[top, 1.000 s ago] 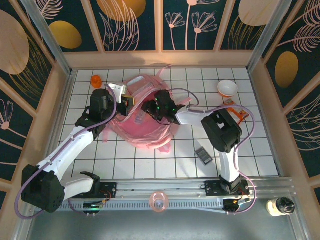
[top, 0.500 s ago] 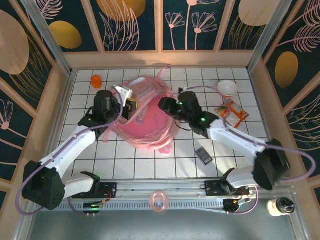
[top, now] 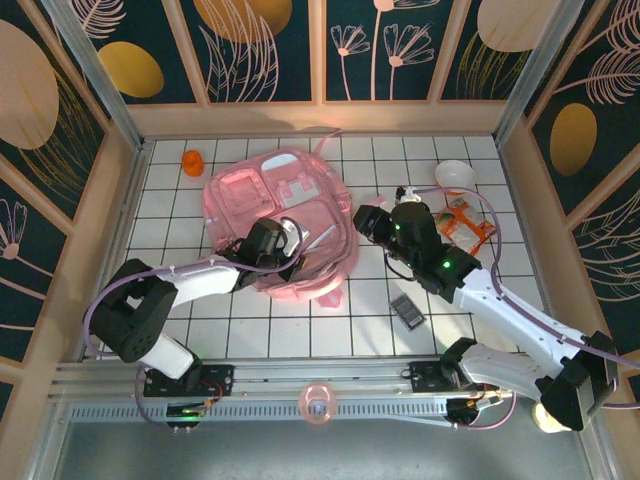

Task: Pack the student bag

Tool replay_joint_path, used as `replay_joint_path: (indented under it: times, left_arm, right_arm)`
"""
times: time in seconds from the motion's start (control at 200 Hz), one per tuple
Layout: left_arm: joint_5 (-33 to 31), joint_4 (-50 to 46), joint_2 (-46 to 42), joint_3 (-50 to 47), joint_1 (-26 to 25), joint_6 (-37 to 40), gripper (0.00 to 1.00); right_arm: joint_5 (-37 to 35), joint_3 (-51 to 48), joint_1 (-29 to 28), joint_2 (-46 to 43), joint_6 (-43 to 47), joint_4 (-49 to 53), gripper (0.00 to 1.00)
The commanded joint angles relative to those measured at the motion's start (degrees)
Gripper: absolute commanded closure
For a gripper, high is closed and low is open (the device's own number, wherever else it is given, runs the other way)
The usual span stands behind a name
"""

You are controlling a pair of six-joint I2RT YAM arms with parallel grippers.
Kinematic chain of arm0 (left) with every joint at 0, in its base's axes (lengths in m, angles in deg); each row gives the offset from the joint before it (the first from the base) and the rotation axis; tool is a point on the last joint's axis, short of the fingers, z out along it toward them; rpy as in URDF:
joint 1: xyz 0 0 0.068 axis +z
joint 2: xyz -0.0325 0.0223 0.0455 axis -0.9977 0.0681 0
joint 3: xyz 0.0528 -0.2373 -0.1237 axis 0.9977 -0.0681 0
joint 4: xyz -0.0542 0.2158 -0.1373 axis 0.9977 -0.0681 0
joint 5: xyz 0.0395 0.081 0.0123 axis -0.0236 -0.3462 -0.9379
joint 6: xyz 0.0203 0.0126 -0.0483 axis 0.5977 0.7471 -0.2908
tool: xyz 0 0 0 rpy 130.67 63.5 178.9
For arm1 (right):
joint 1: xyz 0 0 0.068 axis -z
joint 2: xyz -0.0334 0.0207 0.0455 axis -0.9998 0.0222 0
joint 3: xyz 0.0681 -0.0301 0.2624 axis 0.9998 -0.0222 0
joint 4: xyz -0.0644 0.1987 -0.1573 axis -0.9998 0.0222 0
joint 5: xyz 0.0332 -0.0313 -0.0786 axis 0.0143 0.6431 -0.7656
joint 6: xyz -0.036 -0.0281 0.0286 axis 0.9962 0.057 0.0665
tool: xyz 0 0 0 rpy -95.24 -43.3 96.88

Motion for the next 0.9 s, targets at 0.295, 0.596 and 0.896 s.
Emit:
replay_joint_path:
  times: [0.295, 0.596, 0.896]
  left_arm:
    - [-3.76, -5.76, -15.87, 8.74, 3.06, -13.25, 0.33]
    - [1.8, -7.55, -28.55, -2.63, 17.68, -31.33, 0.23]
    - [5.36, -0.77, -38.96, -17.47, 27.46, -45.47, 0.23]
  right_arm:
    - [0.3, 0.53, 1.32, -2.32, 28.31, -8.18, 0.39]
    - [31.54, 9.33, 3.39, 9.97, 69.13, 3.32, 0.28]
    - [20.24, 10.54, -7.78, 24.2, 100.34, 5.53, 0.28]
